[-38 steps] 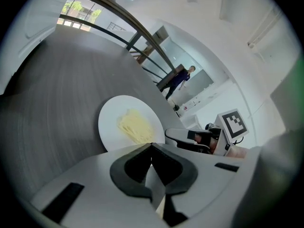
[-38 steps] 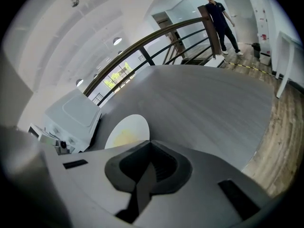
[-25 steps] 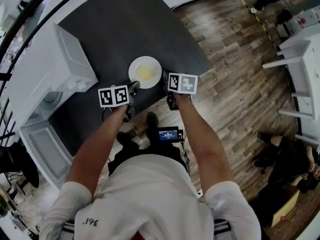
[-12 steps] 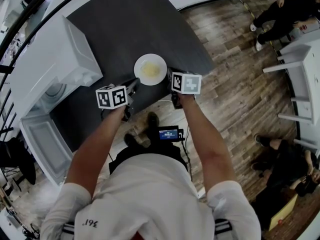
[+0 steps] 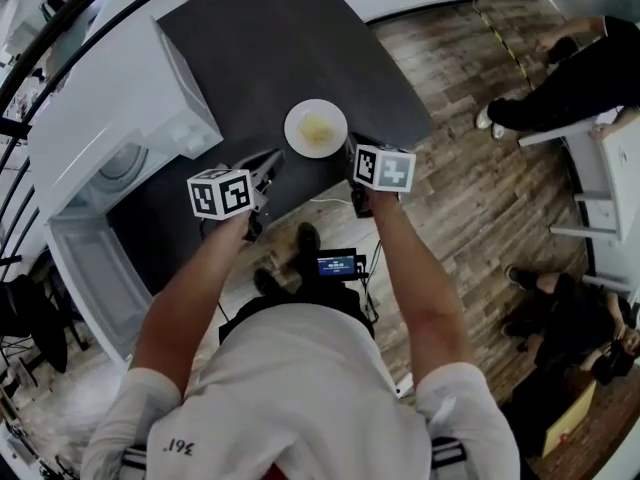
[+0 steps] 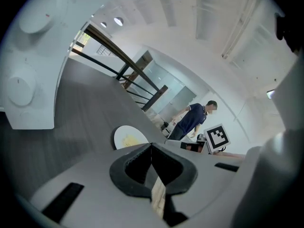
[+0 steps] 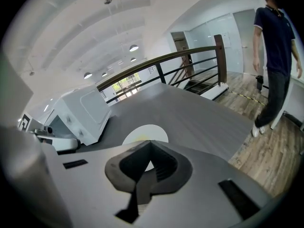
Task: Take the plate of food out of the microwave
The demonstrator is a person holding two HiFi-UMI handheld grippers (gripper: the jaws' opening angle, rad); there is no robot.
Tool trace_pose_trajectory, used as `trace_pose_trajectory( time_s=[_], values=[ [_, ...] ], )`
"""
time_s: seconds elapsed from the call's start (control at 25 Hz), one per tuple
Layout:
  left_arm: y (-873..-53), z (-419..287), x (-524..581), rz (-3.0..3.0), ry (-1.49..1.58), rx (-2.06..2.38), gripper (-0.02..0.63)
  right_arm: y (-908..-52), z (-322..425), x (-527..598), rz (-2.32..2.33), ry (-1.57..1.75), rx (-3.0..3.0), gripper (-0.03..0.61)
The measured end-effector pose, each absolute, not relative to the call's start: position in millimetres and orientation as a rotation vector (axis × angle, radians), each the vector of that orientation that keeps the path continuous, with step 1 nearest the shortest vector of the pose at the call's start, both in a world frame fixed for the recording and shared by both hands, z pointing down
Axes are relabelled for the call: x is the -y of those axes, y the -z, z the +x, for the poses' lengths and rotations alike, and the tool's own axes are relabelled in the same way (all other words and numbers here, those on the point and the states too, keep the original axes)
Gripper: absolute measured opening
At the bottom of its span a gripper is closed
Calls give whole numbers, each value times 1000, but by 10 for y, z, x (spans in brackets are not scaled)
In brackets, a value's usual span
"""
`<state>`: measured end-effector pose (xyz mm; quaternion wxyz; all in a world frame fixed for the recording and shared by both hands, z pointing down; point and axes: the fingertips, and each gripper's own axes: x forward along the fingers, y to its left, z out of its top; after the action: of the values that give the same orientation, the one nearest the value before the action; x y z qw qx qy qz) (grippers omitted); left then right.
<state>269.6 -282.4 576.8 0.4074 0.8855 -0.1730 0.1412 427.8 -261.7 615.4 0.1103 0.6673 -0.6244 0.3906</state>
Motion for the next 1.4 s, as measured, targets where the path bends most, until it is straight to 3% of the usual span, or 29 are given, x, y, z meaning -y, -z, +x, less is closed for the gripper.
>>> trace_pose_trajectory(
  time_s=[0.96, 1.4],
  values=[
    [-4493, 1456, 1999, 2338, -60, 332, 3, -4861, 3349, 1867, 2081, -971, 2088, 0],
    [-4185, 997, 1579, 2375, 5, 287, 3, -4464, 2585, 1437, 1945, -870, 2263, 0]
  ],
)
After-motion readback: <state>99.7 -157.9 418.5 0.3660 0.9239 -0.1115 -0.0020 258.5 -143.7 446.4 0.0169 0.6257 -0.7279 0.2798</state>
